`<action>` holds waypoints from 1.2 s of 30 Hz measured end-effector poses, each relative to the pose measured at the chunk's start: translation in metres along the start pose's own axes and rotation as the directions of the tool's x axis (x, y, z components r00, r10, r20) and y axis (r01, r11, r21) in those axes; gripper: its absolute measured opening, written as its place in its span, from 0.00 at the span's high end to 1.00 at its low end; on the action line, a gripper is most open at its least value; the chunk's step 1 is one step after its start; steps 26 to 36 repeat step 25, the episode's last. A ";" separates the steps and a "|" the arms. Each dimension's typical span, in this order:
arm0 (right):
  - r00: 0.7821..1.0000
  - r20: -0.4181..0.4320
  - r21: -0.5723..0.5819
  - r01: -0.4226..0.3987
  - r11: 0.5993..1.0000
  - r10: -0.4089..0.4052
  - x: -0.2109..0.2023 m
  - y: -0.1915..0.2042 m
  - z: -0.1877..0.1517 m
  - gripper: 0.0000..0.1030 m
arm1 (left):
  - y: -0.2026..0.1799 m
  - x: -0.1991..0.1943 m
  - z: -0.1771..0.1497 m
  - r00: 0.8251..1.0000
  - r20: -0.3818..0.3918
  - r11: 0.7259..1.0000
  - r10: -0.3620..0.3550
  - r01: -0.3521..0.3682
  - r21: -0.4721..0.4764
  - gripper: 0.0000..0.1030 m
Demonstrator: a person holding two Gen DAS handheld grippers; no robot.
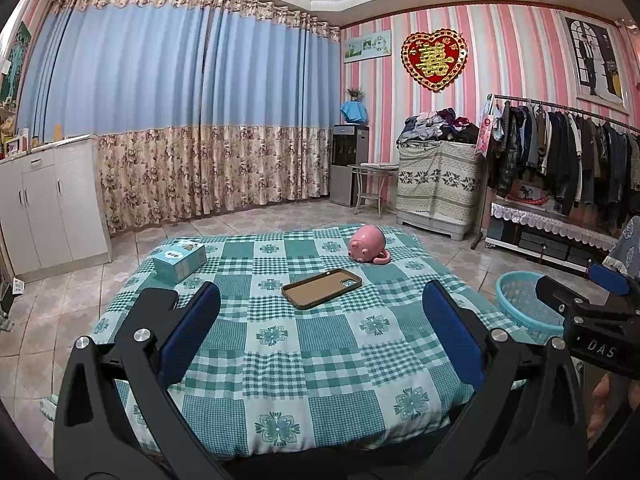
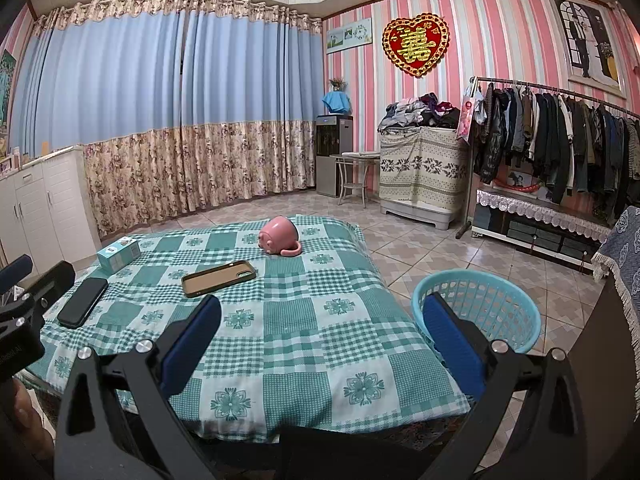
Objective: Collect trash
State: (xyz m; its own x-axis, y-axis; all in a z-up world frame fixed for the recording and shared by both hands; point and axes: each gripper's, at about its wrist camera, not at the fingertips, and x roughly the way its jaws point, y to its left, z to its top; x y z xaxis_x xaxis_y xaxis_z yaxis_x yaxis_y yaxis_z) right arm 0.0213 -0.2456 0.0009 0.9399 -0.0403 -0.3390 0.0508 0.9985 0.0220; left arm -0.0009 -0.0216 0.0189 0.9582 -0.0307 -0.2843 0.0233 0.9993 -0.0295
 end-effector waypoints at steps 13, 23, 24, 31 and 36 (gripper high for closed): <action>1.000 0.003 0.000 0.001 1.000 -0.001 0.000 -0.001 0.000 0.04 | 0.000 0.000 0.000 1.000 0.003 1.000 0.000 0.000 -0.001 0.05; 1.000 0.003 0.000 0.000 1.000 0.000 0.000 0.000 0.000 0.04 | -0.001 -0.002 0.002 1.000 0.007 1.000 -0.006 0.006 0.008 0.05; 1.000 0.003 0.000 0.000 1.000 0.000 0.000 0.000 0.000 0.04 | -0.001 -0.002 0.002 1.000 0.006 1.000 -0.008 0.008 0.008 0.05; 1.000 0.003 -0.001 0.000 1.000 0.000 0.000 -0.001 0.000 0.04 | -0.001 -0.002 0.002 1.000 0.004 1.000 -0.010 0.010 0.007 0.05; 1.000 0.003 -0.001 0.000 1.000 0.000 0.000 -0.001 0.000 0.04 | -0.001 -0.002 0.002 1.000 0.004 1.000 -0.010 0.010 0.007 0.05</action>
